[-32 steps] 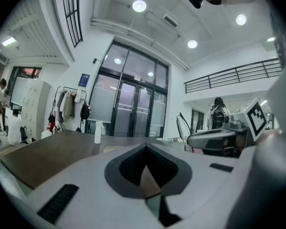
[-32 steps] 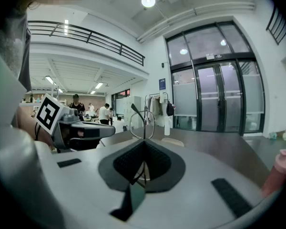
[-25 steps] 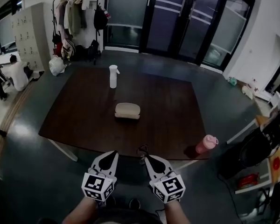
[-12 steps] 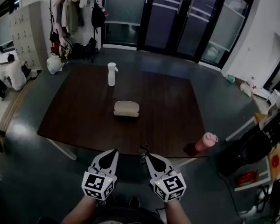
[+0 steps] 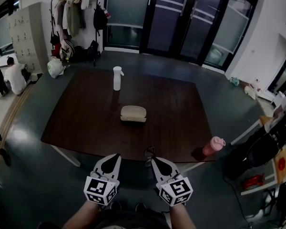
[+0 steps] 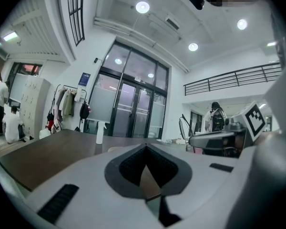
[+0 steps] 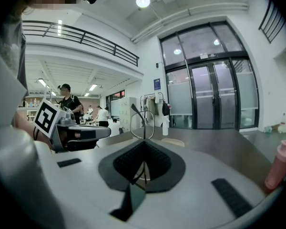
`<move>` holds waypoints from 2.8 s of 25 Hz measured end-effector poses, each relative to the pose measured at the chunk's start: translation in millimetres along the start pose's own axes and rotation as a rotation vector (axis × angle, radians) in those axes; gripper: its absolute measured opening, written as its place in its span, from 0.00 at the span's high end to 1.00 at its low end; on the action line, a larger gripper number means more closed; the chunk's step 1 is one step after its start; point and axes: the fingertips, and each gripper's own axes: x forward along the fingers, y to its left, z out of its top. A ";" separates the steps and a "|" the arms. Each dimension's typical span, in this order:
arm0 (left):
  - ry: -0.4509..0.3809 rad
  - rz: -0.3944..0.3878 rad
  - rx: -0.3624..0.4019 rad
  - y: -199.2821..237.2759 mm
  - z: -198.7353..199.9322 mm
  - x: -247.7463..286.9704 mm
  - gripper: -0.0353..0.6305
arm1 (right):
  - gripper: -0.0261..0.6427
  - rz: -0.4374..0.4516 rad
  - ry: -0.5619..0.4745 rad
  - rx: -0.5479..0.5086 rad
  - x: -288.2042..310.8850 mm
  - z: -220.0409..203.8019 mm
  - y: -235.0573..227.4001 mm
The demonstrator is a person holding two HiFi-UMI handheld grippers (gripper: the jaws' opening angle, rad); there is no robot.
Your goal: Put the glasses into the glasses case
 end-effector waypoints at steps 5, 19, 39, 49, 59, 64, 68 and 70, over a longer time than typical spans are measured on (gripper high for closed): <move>0.014 -0.016 0.022 23.8 -2.9 -11.5 0.94 | 0.98 -0.037 -0.007 0.027 11.0 -4.7 14.9; 0.077 -0.026 0.008 49.5 -26.1 23.0 0.94 | 0.98 -0.106 0.012 0.069 45.3 -16.4 -38.5; 0.170 0.143 -0.038 126.2 -38.0 196.7 0.94 | 0.98 0.013 0.111 -0.019 183.0 -11.2 -187.7; 0.229 0.132 -0.028 162.8 -45.5 243.1 0.94 | 0.98 0.067 0.186 -0.082 237.6 -15.8 -200.6; 0.337 0.023 -0.006 176.6 -79.2 293.2 0.94 | 0.98 0.084 0.281 -0.142 275.2 -27.7 -194.6; 0.361 -0.014 -0.022 182.9 -89.5 294.5 0.94 | 0.98 0.103 0.307 -0.154 287.1 -27.6 -181.5; 0.371 -0.031 -0.045 183.2 -97.4 291.2 0.94 | 0.98 0.100 0.326 -0.146 286.8 -32.7 -177.5; 0.365 -0.038 -0.050 181.6 -95.9 292.5 0.94 | 0.98 0.097 0.333 -0.138 284.4 -35.0 -177.1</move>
